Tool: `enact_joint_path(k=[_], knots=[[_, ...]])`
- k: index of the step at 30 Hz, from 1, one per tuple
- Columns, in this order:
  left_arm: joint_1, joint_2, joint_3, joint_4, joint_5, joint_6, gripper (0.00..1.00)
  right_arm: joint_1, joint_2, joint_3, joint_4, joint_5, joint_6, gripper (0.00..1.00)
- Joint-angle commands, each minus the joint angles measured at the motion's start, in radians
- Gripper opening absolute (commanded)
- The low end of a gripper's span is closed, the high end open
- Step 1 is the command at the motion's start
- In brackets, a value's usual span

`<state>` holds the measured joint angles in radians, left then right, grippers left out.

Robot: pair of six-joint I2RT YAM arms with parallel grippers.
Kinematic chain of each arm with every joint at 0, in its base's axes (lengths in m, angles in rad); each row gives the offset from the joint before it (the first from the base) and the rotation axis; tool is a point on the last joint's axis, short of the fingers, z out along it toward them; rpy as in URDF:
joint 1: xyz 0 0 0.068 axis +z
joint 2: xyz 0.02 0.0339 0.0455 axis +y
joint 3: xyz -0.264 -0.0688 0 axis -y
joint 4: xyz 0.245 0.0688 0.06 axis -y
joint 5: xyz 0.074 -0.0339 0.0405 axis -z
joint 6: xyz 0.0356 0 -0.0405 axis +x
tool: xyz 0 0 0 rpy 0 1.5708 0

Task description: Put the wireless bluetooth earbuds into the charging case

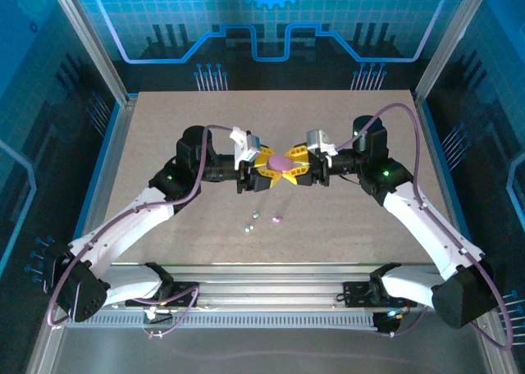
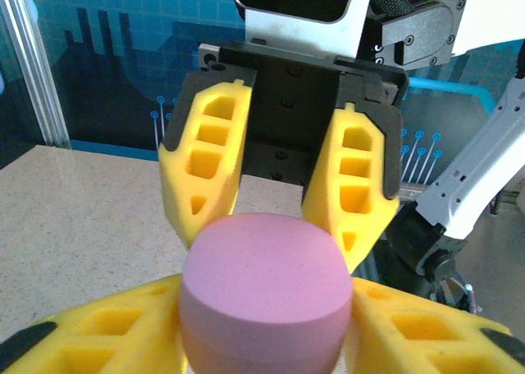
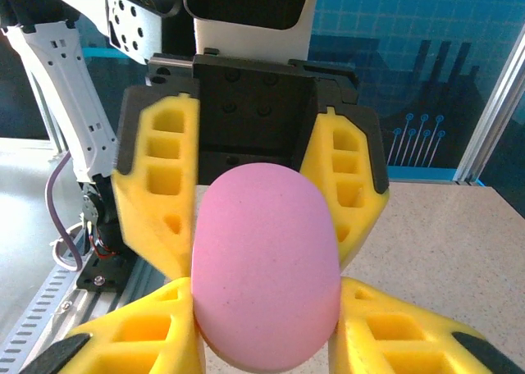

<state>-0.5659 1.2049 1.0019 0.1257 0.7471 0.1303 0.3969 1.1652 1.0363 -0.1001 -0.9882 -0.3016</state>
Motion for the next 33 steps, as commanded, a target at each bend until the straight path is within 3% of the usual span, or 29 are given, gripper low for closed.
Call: enact_joint_path(k=[1,9,13,33], knots=[[-0.005,0.001,0.012,0.018,0.014,0.017,0.47,0.012,0.001,0.03,-0.002,-0.003,-0.009,0.36],[-0.005,0.004,0.023,-0.036,0.011,0.061,0.53,0.013,0.005,0.027,0.046,-0.009,0.041,0.37],[-0.006,0.005,0.022,-0.025,0.013,0.054,0.47,0.015,0.015,0.029,0.045,-0.003,0.048,0.37],[-0.005,0.007,0.001,0.06,0.037,-0.014,0.49,0.022,0.004,0.023,-0.02,0.015,-0.064,0.37]])
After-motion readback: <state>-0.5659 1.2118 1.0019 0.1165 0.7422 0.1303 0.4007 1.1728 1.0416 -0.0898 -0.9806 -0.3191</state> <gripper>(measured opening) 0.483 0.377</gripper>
